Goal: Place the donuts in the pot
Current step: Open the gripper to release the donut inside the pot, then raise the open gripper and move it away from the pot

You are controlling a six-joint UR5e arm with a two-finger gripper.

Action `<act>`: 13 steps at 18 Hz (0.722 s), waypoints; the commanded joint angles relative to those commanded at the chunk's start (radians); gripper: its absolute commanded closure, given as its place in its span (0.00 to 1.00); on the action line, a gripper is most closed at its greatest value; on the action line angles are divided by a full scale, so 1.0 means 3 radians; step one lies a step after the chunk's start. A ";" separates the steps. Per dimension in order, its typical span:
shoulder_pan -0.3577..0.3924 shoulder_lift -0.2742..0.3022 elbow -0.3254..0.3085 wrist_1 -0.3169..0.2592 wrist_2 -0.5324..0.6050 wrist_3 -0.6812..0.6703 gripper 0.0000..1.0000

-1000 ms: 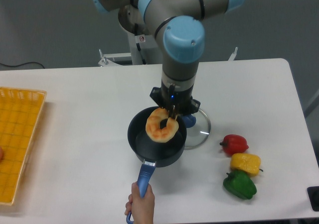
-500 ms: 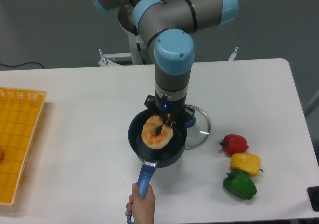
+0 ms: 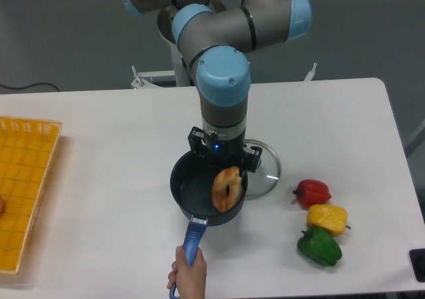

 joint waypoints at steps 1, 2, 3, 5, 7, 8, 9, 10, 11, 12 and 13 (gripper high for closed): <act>0.0005 0.0005 0.0000 0.0000 0.0000 0.0005 0.02; 0.0005 0.0015 0.0000 0.0000 0.0005 0.0005 0.01; 0.0010 0.0020 0.0000 0.0010 0.0005 0.0010 0.01; 0.0020 0.0031 0.0005 0.0015 0.0020 0.0041 0.01; 0.0051 0.0051 0.0005 -0.0010 0.0148 0.0224 0.01; 0.0081 0.0066 0.0005 -0.0010 0.0189 0.0301 0.00; 0.0107 0.0097 0.0005 -0.0020 0.0189 0.0357 0.00; 0.0143 0.0107 0.0005 -0.0026 0.0189 0.0403 0.00; 0.0173 0.0123 0.0005 -0.0031 0.0189 0.0460 0.00; 0.0209 0.0123 0.0005 -0.0036 0.0189 0.0546 0.00; 0.0240 0.0123 0.0000 -0.0036 0.0184 0.0643 0.00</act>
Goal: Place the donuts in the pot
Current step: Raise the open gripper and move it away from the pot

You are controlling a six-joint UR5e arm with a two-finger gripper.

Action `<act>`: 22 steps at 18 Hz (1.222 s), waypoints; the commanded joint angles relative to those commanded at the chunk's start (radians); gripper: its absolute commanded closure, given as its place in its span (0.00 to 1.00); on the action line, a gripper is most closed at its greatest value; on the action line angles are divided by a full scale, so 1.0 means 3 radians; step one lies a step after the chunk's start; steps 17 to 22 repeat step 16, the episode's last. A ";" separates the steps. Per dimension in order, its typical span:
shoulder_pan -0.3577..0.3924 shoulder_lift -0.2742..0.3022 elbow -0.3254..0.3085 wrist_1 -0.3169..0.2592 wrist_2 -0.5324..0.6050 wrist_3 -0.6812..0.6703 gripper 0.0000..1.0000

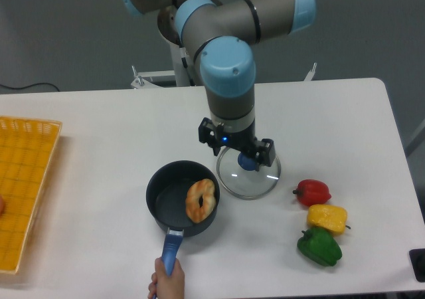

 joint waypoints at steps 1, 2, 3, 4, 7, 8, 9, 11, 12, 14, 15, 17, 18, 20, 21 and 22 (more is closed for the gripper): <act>0.0041 0.0000 0.0000 -0.0005 -0.0005 0.0097 0.00; 0.0087 0.0005 0.0000 -0.0010 -0.0010 0.0199 0.00; 0.0128 0.0035 0.0000 -0.0036 -0.0010 0.0302 0.00; 0.0174 0.0081 0.0000 -0.0071 -0.0010 0.0409 0.00; 0.0291 0.0097 0.0000 -0.0184 -0.0010 0.0757 0.00; 0.0327 0.0097 0.0000 -0.0199 -0.0010 0.0839 0.00; 0.0363 0.0102 0.0000 -0.0204 -0.0010 0.0880 0.00; 0.0424 0.0097 0.0000 -0.0205 -0.0015 0.0967 0.00; 0.0460 0.0102 0.0000 -0.0205 -0.0020 0.1013 0.00; 0.0542 0.0097 0.0000 -0.0205 -0.0041 0.1141 0.00; 0.0583 0.0097 0.0000 -0.0205 -0.0076 0.1207 0.00; 0.0614 0.0097 0.0000 -0.0199 -0.0087 0.1268 0.00; 0.0614 0.0097 0.0000 -0.0199 -0.0087 0.1268 0.00; 0.0614 0.0097 0.0000 -0.0199 -0.0087 0.1268 0.00; 0.0614 0.0097 0.0000 -0.0199 -0.0087 0.1268 0.00; 0.0614 0.0097 0.0000 -0.0199 -0.0087 0.1268 0.00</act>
